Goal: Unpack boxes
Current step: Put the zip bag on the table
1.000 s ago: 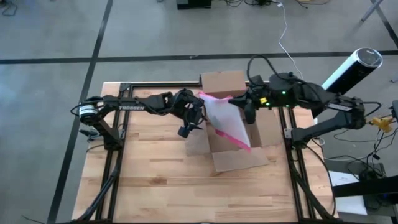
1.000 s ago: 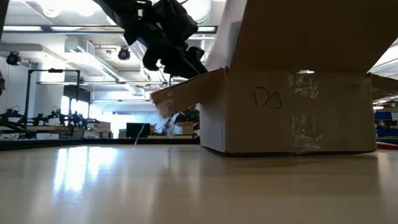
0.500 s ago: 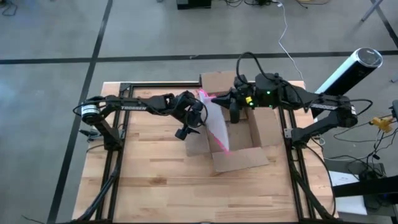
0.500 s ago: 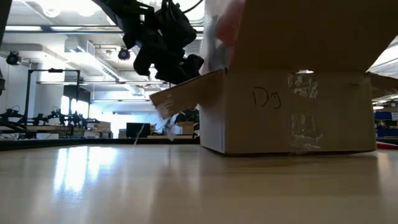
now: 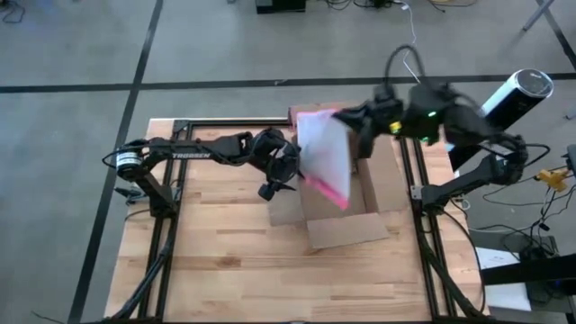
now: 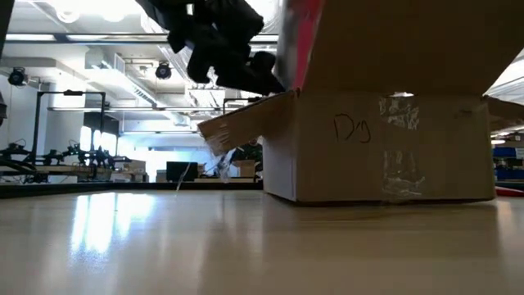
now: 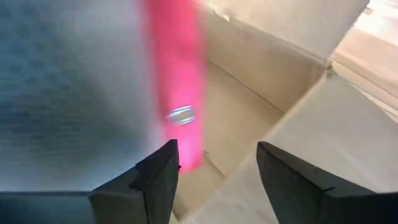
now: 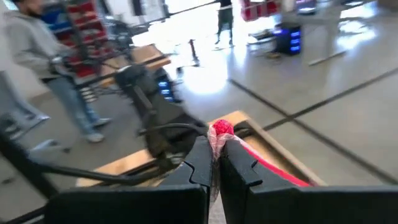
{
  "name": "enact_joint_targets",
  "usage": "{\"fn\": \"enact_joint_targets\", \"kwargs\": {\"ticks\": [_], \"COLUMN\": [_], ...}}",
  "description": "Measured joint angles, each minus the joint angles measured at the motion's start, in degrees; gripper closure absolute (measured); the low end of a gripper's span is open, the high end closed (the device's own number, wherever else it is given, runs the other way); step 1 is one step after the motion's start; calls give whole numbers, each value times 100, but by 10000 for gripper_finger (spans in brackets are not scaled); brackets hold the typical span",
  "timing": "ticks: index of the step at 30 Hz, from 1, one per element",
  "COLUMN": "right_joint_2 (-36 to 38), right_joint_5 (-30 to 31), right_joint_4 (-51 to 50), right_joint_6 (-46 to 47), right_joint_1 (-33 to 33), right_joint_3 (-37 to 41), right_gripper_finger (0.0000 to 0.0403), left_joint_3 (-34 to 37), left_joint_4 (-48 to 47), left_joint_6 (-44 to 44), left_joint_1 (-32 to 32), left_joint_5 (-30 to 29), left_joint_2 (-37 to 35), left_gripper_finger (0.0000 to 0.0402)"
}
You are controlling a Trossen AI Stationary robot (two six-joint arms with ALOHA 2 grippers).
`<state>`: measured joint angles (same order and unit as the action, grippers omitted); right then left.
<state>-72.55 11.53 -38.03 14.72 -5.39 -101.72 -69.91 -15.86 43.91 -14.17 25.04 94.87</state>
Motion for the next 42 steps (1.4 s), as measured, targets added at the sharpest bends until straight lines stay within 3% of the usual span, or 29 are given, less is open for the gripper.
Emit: {"fn": "enact_joint_targets", "kwargs": {"ticks": [7,14,21,31,42], "right_joint_2": [-3,-31,17,13,-28], "right_joint_5": [513,542,689,1275,1822], "right_joint_4": [-1039,-1203,-1925,-3656,-4924], "right_joint_6": [-265,-459,-428,-125,221], "right_joint_1": [0,-2,0,0,-5], "right_joint_3": [-1203,-1402,-1616,-2195,-2283], "right_gripper_finger": [403,403,403,403,403], "left_joint_3": [-51,-59,-57,-24,-24], "left_joint_4": [730,840,-396,-3076,-4108], "left_joint_6": [-239,-457,-466,-260,-434], "left_joint_1": [2,0,-34,-215,-343], "left_joint_5": [-317,-611,-607,-705,-710], "left_joint_2": [344,900,700,336,-164], "left_gripper_finger": [187,212,247,289,333]}}
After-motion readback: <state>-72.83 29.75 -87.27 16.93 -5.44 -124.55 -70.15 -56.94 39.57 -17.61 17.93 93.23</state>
